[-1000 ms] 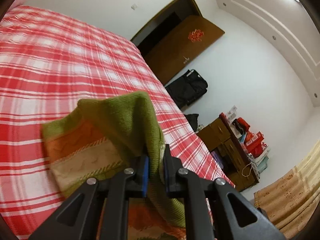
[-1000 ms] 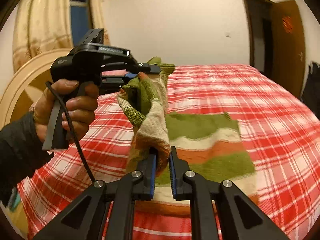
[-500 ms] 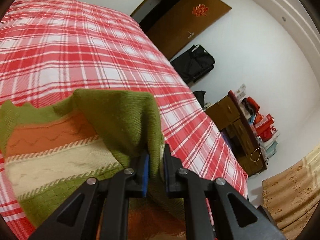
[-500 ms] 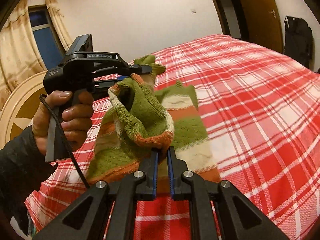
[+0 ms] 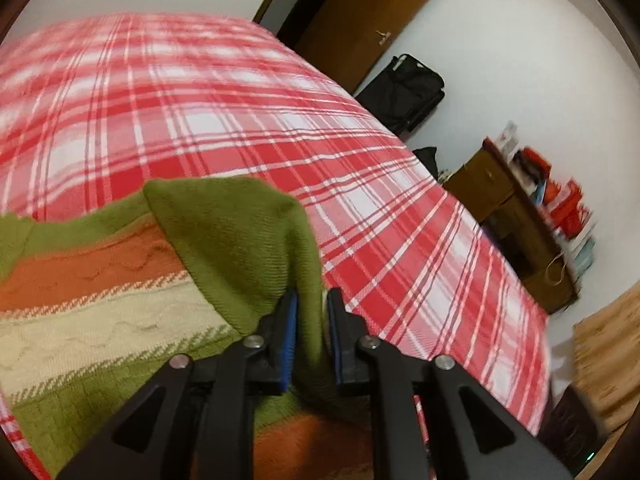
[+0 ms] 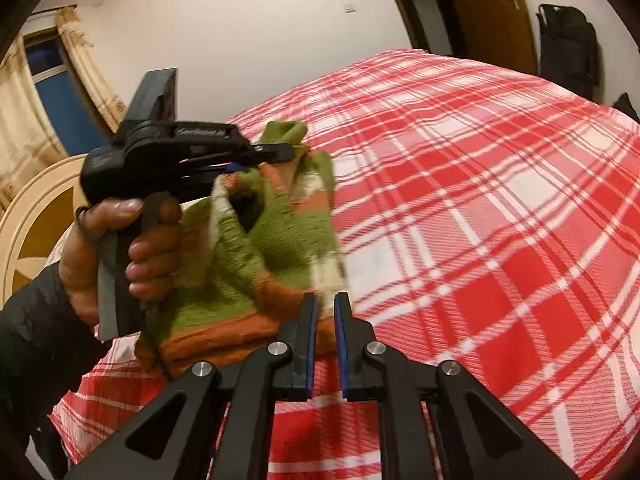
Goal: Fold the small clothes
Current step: 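Lower the folded bundle and open the left gripper while the right gripper keeps holding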
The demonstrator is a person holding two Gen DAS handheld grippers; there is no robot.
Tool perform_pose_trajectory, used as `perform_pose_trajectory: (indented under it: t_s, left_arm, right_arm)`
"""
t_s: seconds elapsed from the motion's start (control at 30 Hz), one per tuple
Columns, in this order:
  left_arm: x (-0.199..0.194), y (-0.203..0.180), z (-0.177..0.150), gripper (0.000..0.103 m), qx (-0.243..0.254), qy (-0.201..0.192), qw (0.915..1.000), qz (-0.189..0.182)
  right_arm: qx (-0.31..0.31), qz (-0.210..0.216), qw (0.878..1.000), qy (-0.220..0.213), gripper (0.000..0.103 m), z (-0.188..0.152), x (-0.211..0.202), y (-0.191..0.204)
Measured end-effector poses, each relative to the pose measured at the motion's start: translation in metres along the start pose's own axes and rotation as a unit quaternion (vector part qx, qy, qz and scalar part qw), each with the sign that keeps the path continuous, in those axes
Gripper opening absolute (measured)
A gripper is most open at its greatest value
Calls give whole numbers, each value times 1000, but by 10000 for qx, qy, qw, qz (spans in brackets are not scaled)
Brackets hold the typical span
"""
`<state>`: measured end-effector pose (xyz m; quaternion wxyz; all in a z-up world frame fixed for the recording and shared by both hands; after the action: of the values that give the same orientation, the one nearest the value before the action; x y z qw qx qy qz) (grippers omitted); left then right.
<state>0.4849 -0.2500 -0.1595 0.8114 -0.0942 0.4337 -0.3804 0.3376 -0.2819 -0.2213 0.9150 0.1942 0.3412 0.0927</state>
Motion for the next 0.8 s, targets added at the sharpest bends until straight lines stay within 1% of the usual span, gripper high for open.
perform_pose_trajectory:
  t_s: [0.07,0.1,0.13,0.17,0.2,0.23,0.27,0.3,0.37,0.43,0.5,0.53,0.6,0.63,0.67,0.7,0.73,0.8]
  left_arm:
    - [-9,-11,1,27,216,-90,9997,112]
    - [-14,-17,2,38,321,-135,9993,131]
    - [-25,-24,1,56,457,-230,9986,155]
    - [-30,-27,1,65,539,-308,9978,211]
    - [-39,-31,0,76,636,-453,9966,279]
    - [-47,-33,-2,80,705,-565,9955,275]
    - [-56,-33,-7,81,782,-640,9945,292]
    - [-64,-30,-13,84,835,-675,9933,428]
    - [-76,-20,-25,86,770,-759,9925,571]
    - [-86,-5,-38,87,662,-772,9917,783]
    - [-95,11,-52,87,477,-779,9920,874]
    - [-99,21,-59,87,377,-770,9915,975]
    - [-105,32,-68,87,209,-783,9911,1057]
    - [-108,38,-71,87,116,-799,9909,1075]
    - [-110,43,-75,87,36,-807,9903,1128]
    - [-111,46,-78,87,-22,-808,9897,1185]
    - [-112,49,-81,87,-44,-817,9891,1224]
    - [-114,52,-87,87,-39,-849,9881,1285]
  right_arm:
    - [163,94,9998,-91,9,2,-4,-6]
    - [206,94,9997,-118,9,3,-4,-8]
    - [220,77,9996,-142,11,4,-5,-9]
    - [237,61,9995,-177,16,5,-6,-10]
    - [278,96,9994,-207,35,6,-7,-10]
    - [367,190,9988,-248,54,7,-9,-9]
    - [444,319,9980,-316,59,9,-11,-6]
    - [434,410,9976,-343,59,11,-12,-1]
    - [135,655,9972,-332,59,14,-12,16]
    - [-314,762,9961,-312,59,16,-9,37]
    - [-610,849,9941,-301,59,20,-4,50]
    - [-746,868,9932,-228,59,24,4,56]
    - [-892,803,9927,130,59,26,24,59]
    - [-873,692,9925,497,52,24,41,56]
    - [-768,672,9916,793,41,21,53,51]
    - [-630,671,9906,1010,8,18,59,47]
    - [-473,717,9897,1147,6,14,60,42]
    - [-439,742,9888,1216,5,7,50,38]
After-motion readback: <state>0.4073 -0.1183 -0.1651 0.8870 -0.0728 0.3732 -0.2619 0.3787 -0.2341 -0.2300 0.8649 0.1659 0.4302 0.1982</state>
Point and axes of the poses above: each gripper's, at about its wrist camera, not at the fingertips, and x roughly the way its jaws point, y to its left, z to its top, the point moved 5 cm from there along x, roughly the way its jaws point, and after that the axes turned 3 degrees about -y, right-handed, at the moved point
